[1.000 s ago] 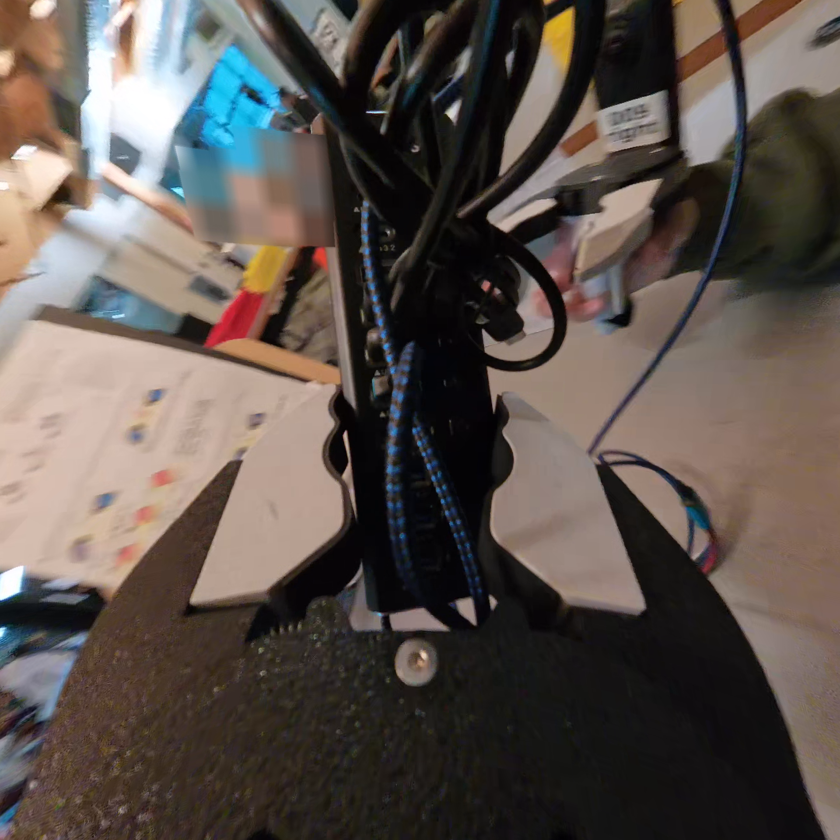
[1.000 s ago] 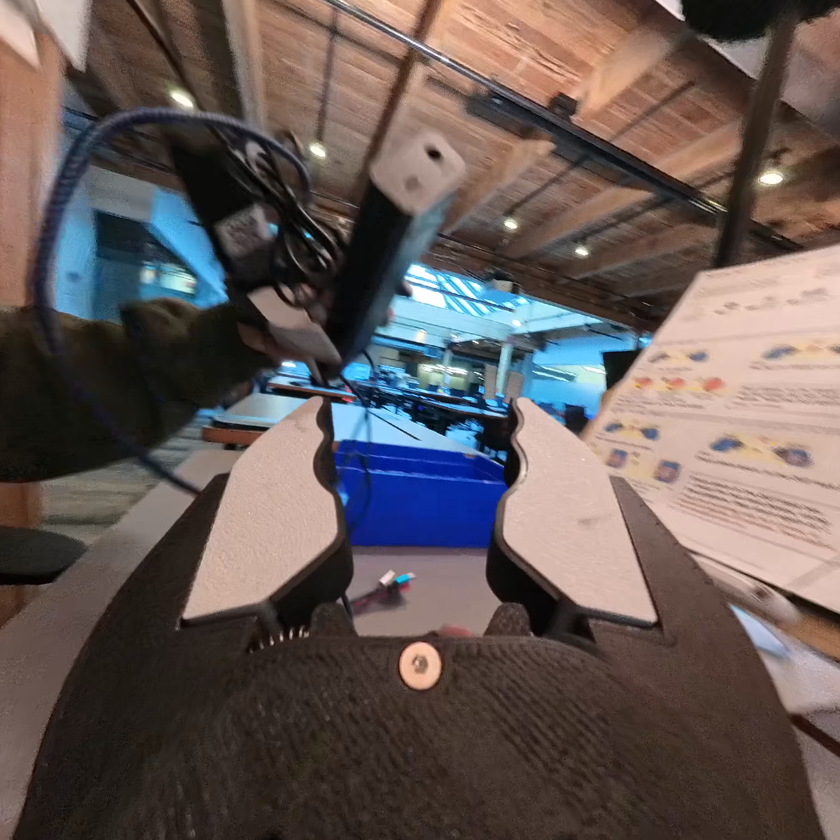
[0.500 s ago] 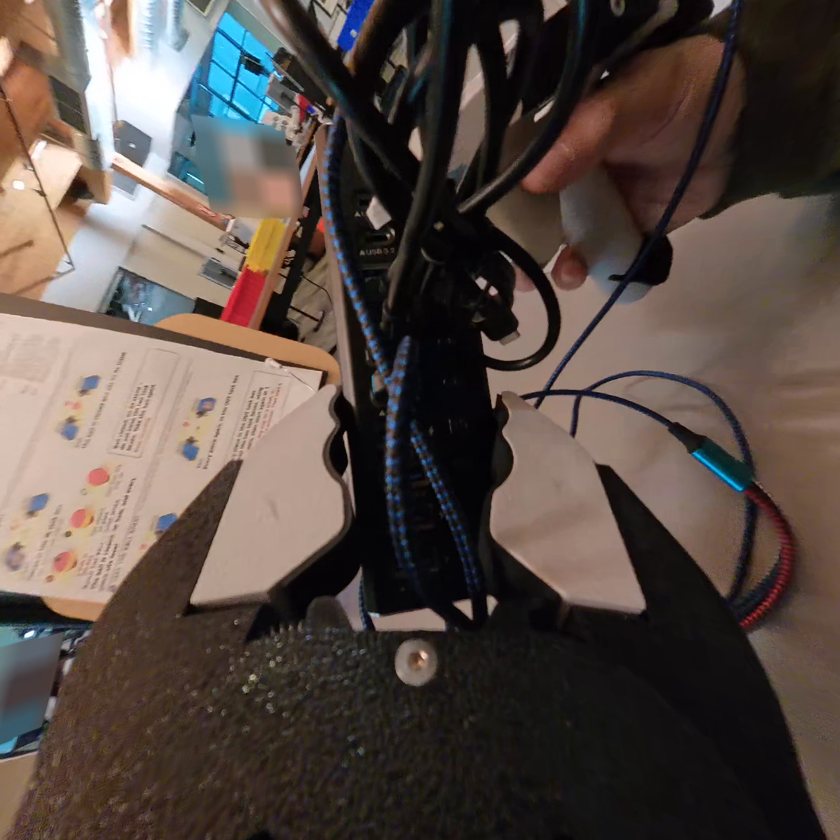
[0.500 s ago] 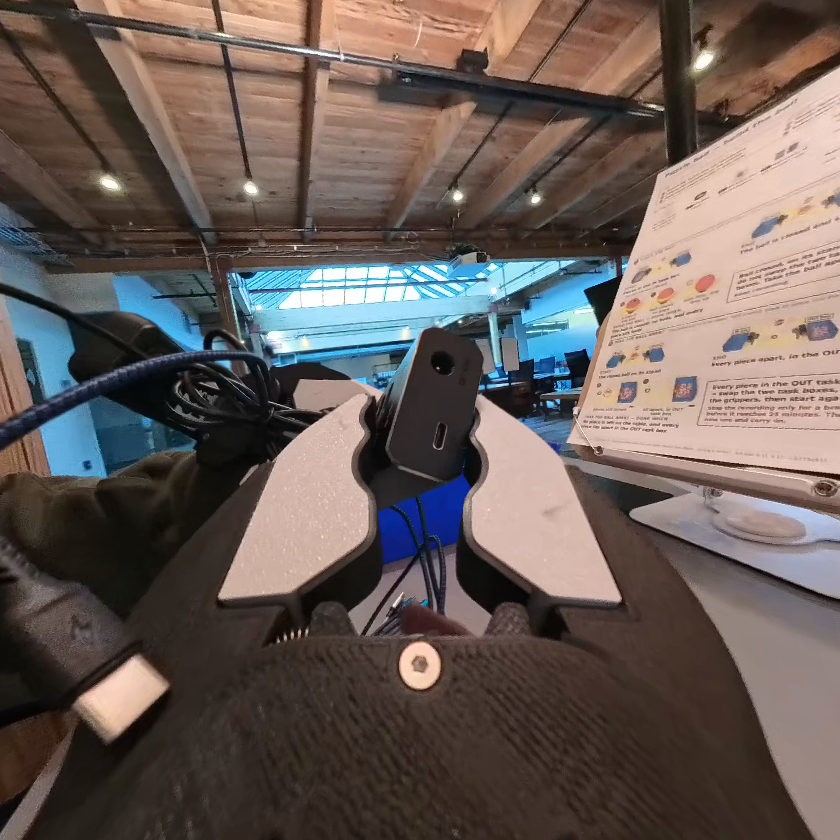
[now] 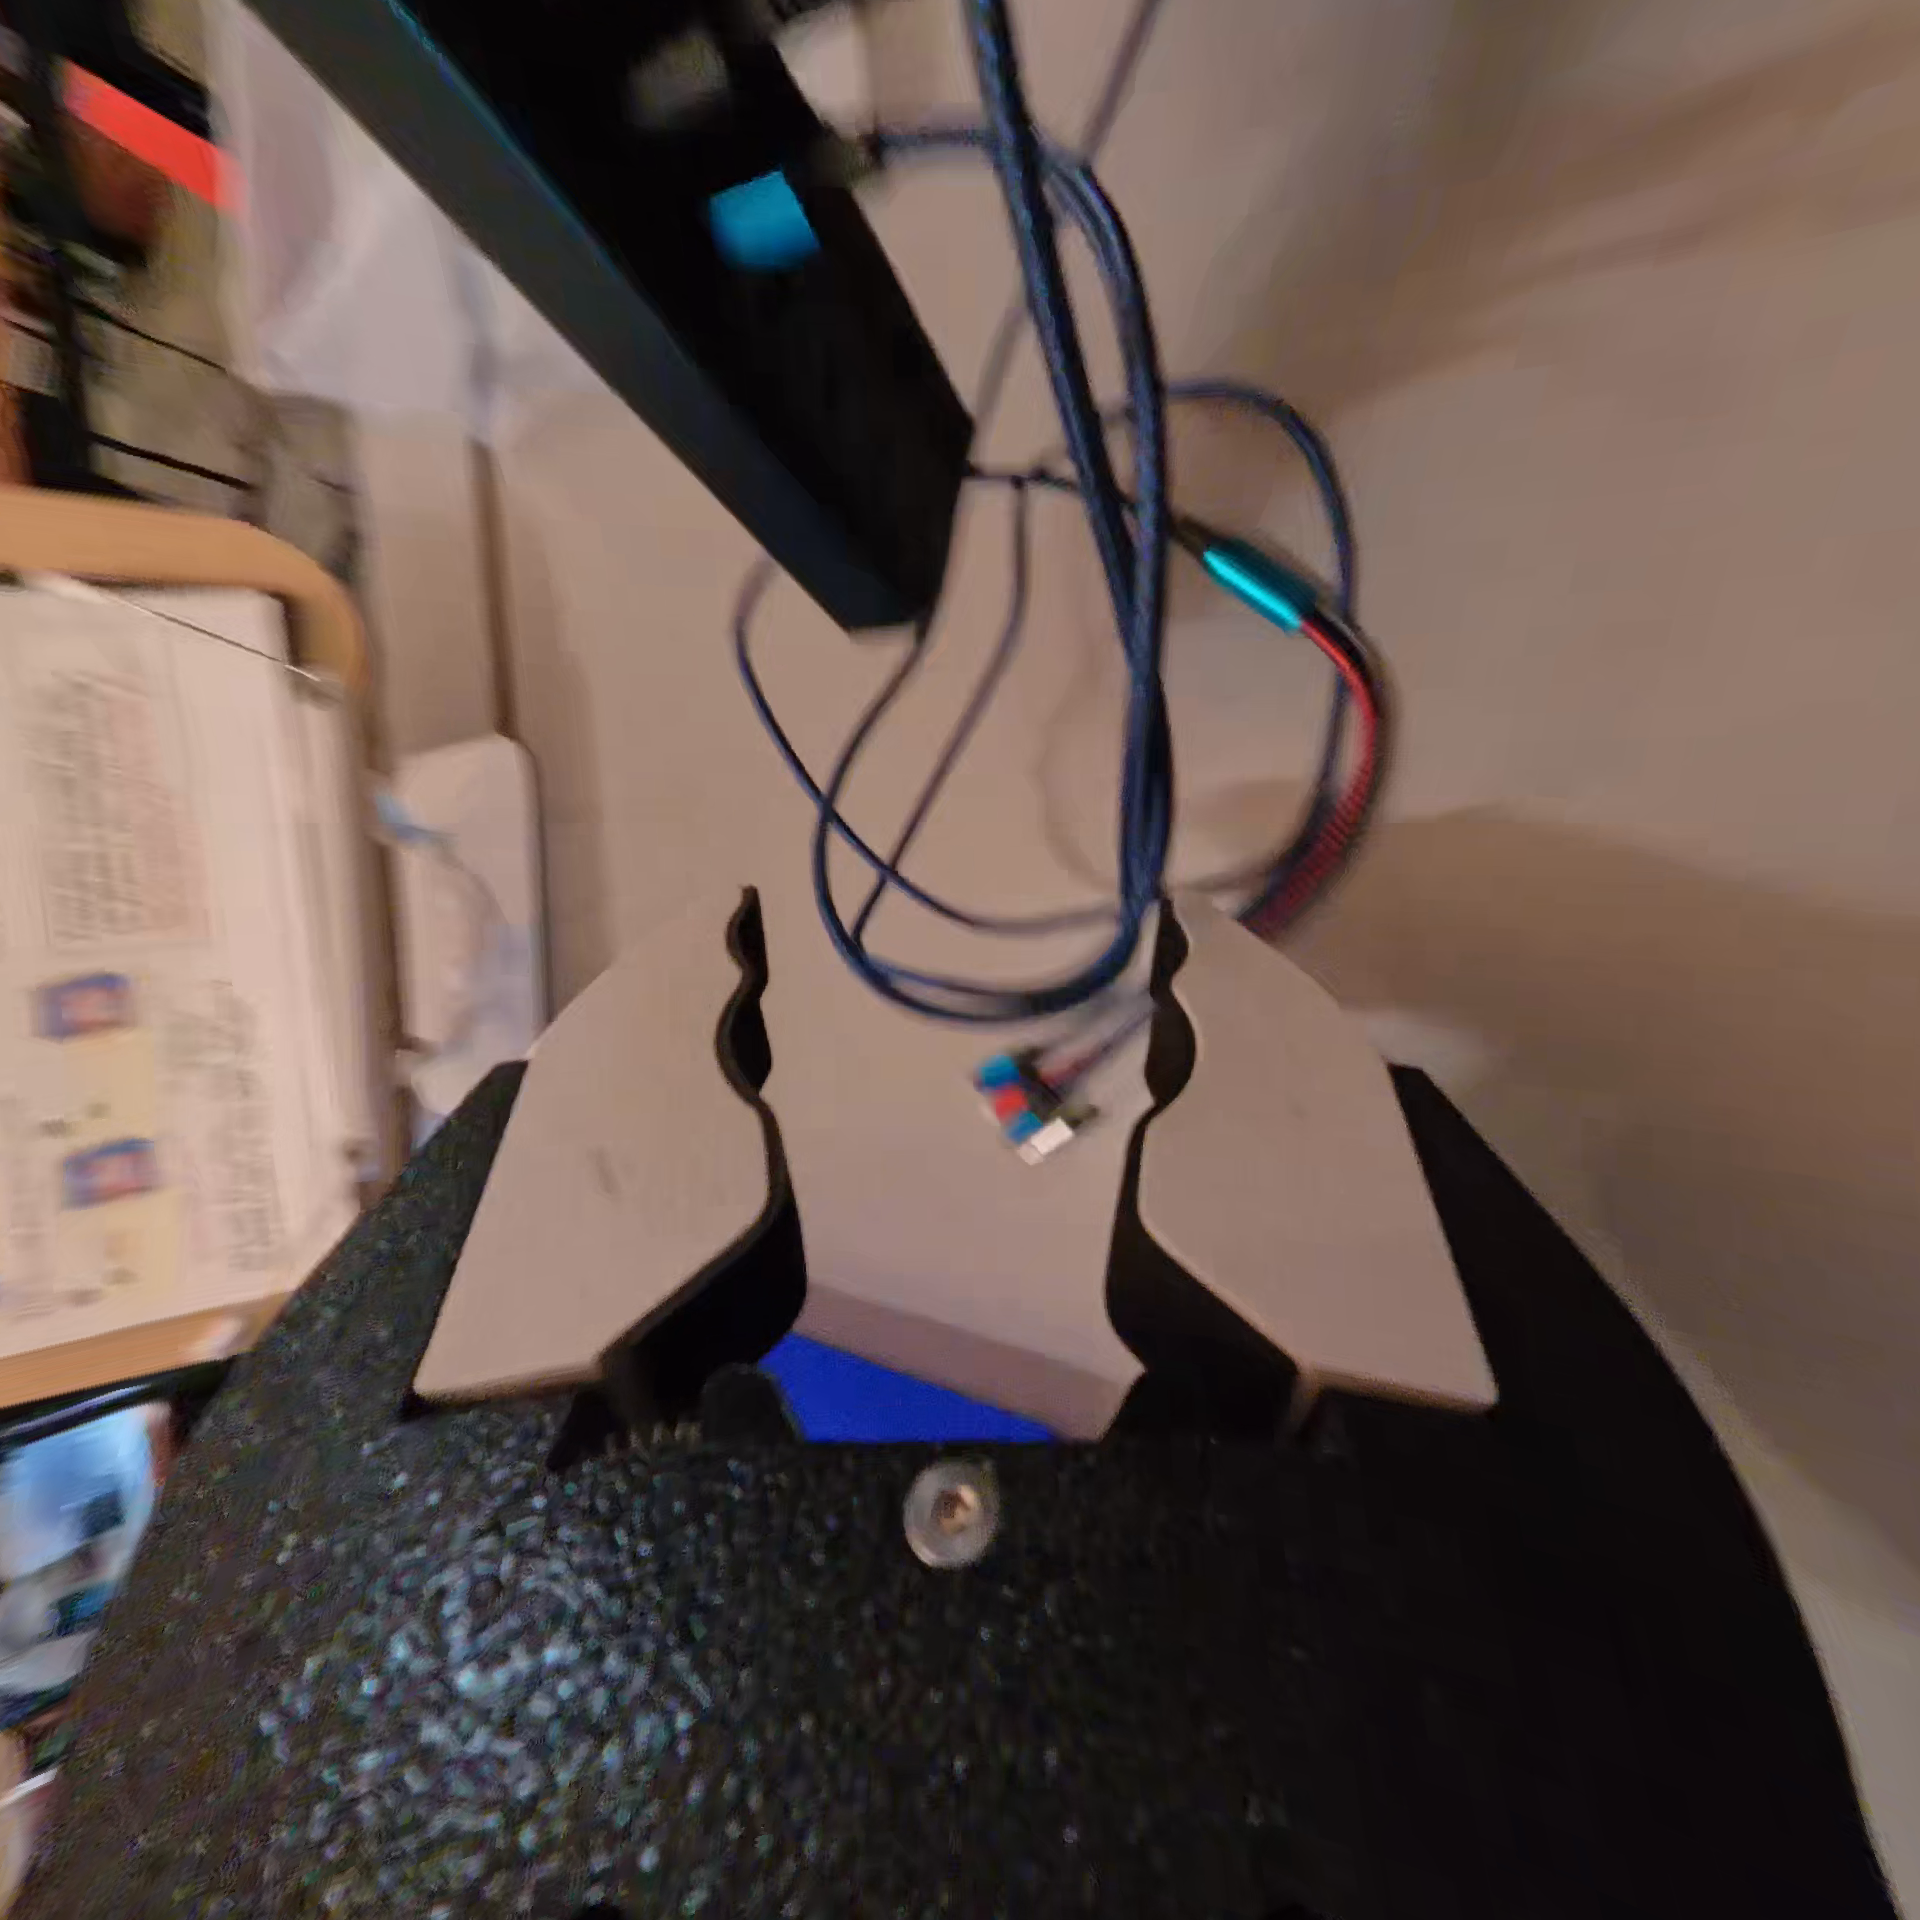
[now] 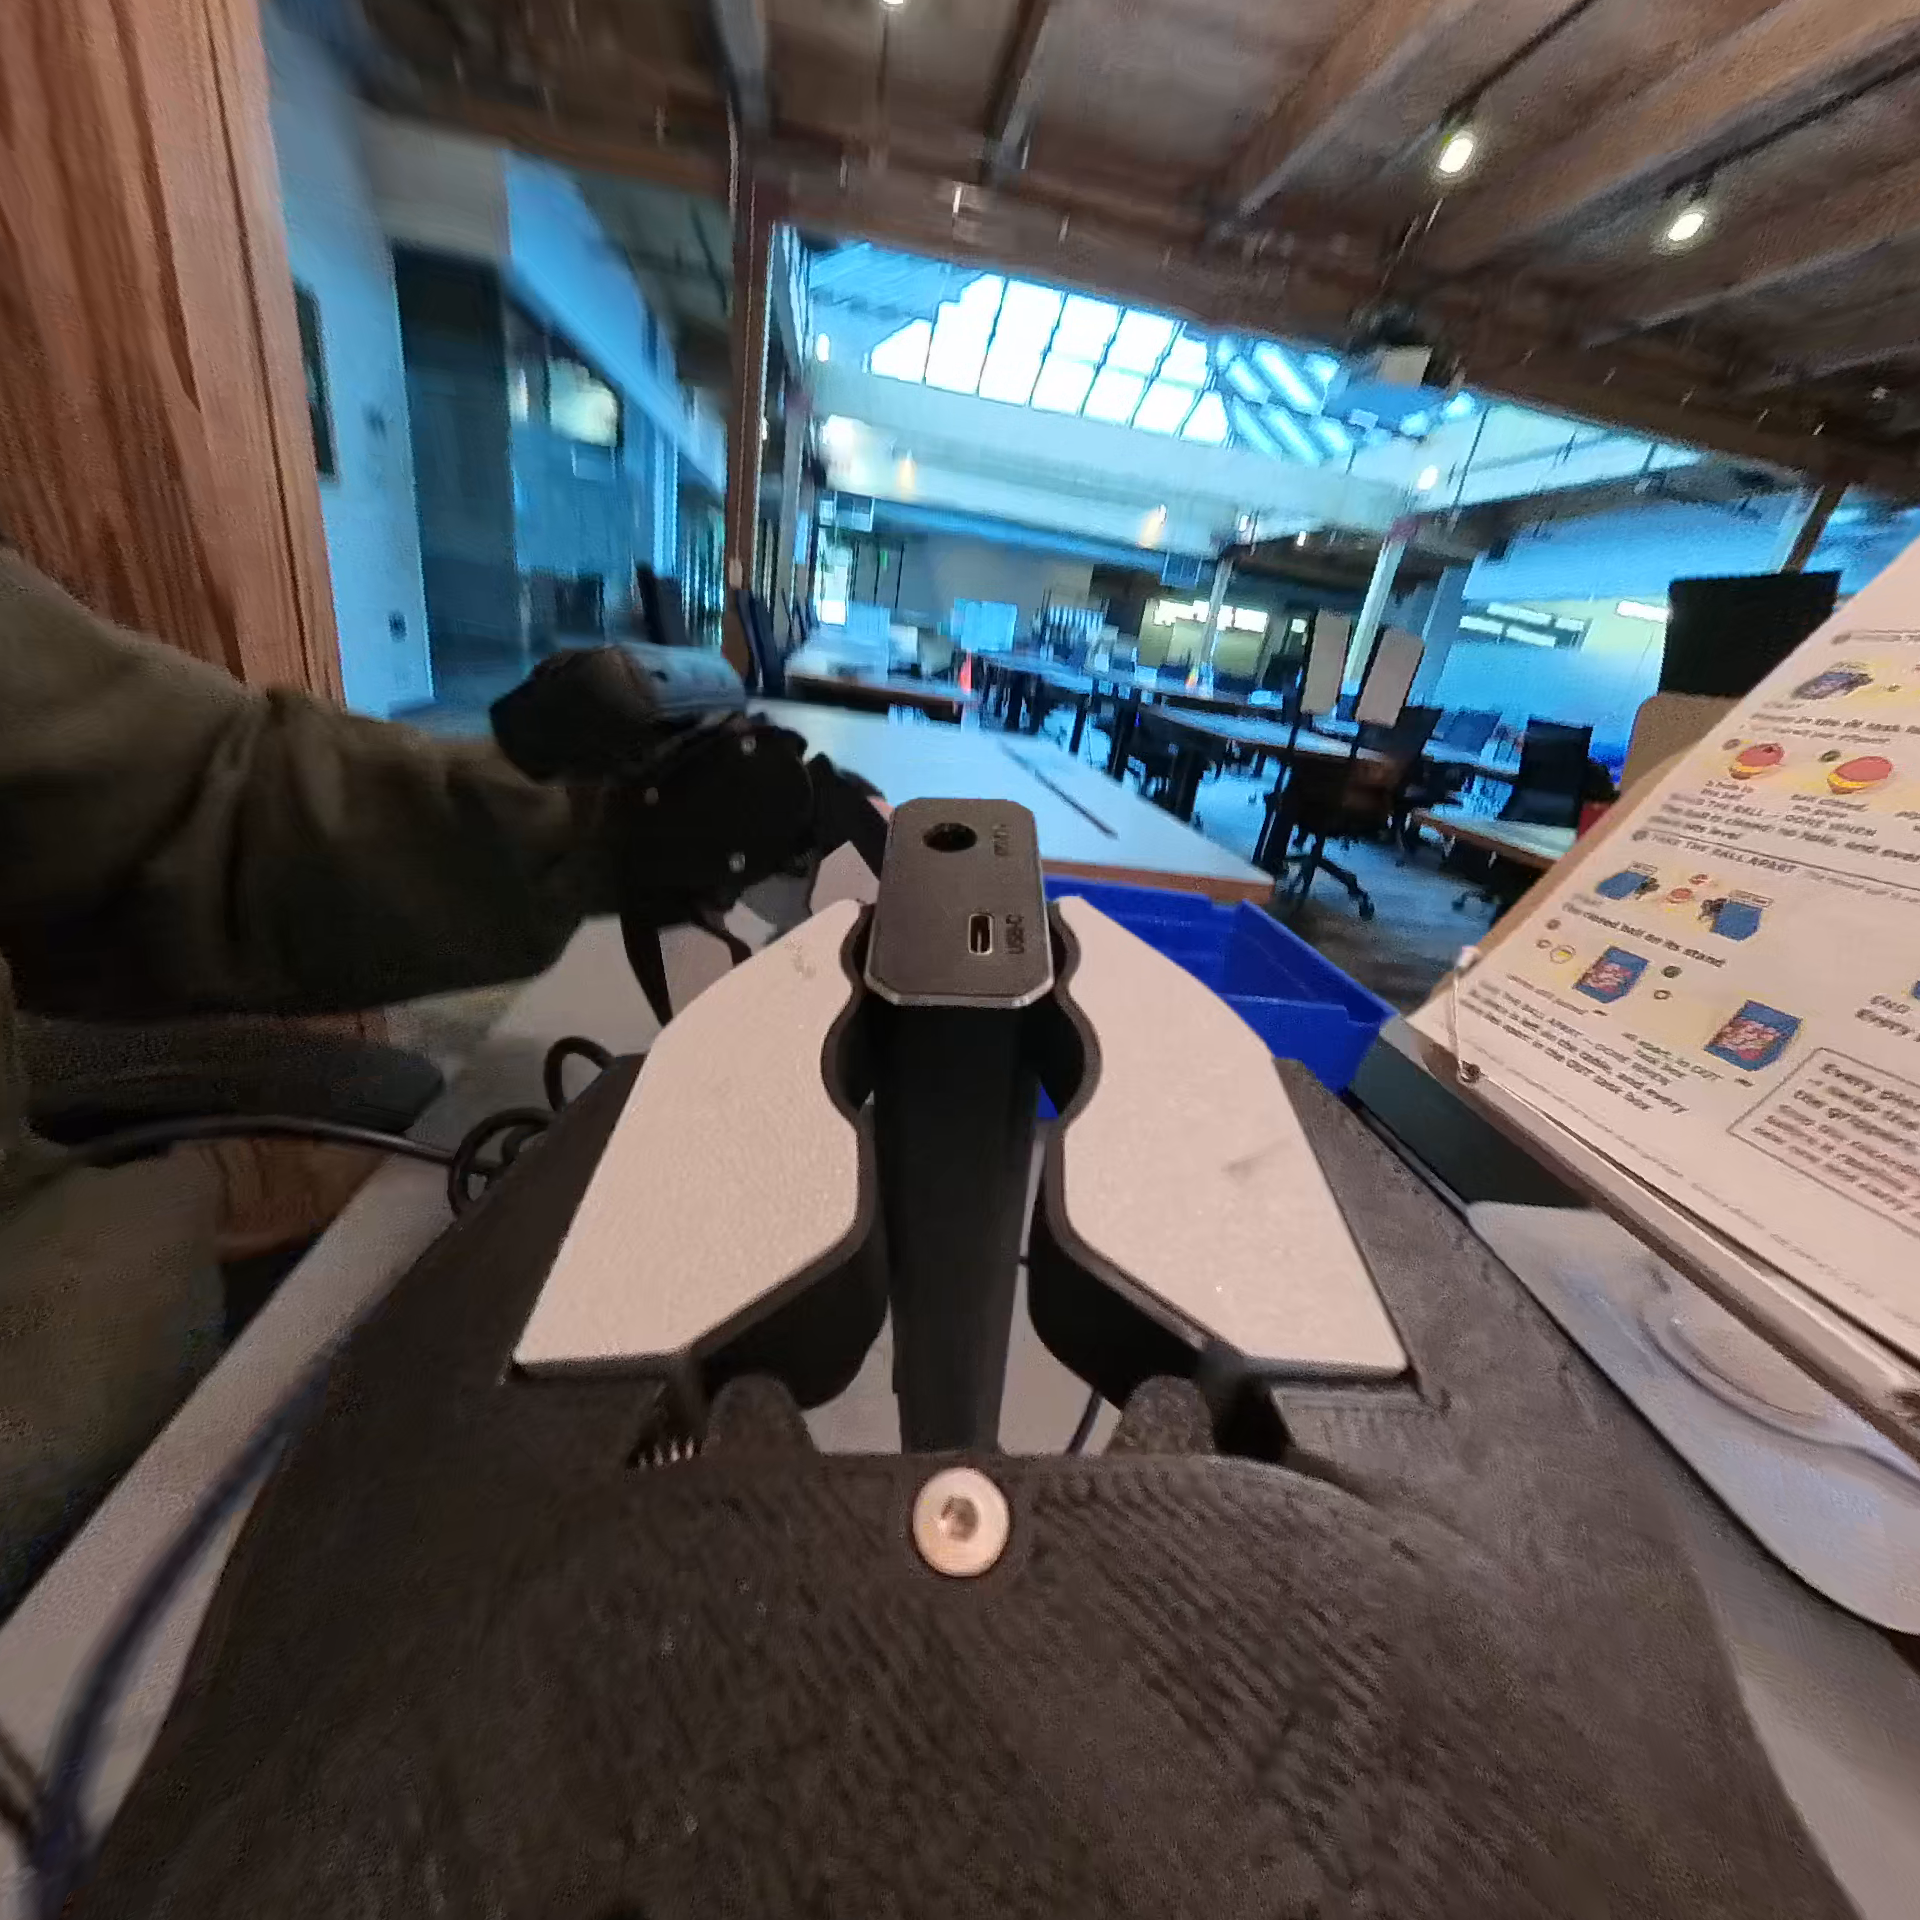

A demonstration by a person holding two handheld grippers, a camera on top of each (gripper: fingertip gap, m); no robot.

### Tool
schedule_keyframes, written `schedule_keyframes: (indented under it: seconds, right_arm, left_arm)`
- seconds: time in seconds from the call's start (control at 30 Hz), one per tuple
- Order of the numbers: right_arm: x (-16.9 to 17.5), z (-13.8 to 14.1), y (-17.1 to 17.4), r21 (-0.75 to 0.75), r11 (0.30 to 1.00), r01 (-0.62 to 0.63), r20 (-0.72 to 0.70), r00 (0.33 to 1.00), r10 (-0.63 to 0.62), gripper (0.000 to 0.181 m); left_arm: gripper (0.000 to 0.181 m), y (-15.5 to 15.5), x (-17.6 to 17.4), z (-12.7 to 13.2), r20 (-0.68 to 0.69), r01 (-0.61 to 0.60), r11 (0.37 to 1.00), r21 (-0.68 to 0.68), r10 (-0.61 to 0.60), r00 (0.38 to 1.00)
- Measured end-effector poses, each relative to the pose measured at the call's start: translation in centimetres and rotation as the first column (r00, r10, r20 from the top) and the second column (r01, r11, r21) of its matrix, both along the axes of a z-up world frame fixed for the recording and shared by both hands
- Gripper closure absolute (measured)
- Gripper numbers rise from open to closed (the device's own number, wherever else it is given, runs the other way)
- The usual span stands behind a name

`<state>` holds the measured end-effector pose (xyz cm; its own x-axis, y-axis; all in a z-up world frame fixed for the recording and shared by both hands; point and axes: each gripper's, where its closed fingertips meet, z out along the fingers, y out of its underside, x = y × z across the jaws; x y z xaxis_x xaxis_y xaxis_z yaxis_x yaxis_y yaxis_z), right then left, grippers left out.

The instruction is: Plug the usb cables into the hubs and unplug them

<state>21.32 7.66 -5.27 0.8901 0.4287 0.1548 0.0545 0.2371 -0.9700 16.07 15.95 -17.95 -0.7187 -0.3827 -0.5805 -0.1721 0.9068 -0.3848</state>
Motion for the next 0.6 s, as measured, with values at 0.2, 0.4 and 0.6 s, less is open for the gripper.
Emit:
schedule_keyframes:
  seconds: [0.2, 0.4, 0.6]
  right_arm:
    - [-1.4, 1.1, 0.9, -0.171, 0.984, -0.055, 0.187, 0.979, 0.087, 0.152]
    - [-4.9, 3.6, 2.2, -0.189, 0.968, -0.167, 0.239, 0.948, 0.210, 0.152]
    - [-7.6, 4.8, 3.2, -0.177, 0.952, -0.250, 0.217, 0.934, 0.285, 0.152]
  left_arm:
    - [0.111, 1.9, -1.9, 1.2, -0.089, -0.078, 0.971, -0.224, 0.060, 0.994]
    - [0.124, -3.6, 1.8, 5.4, 0.168, 0.080, 0.792, -0.605, 0.029, 0.985]
    - [0.150, -5.9, 3.9, 4.0, 0.276, 0.124, 0.765, -0.632, 0.072, 0.958]
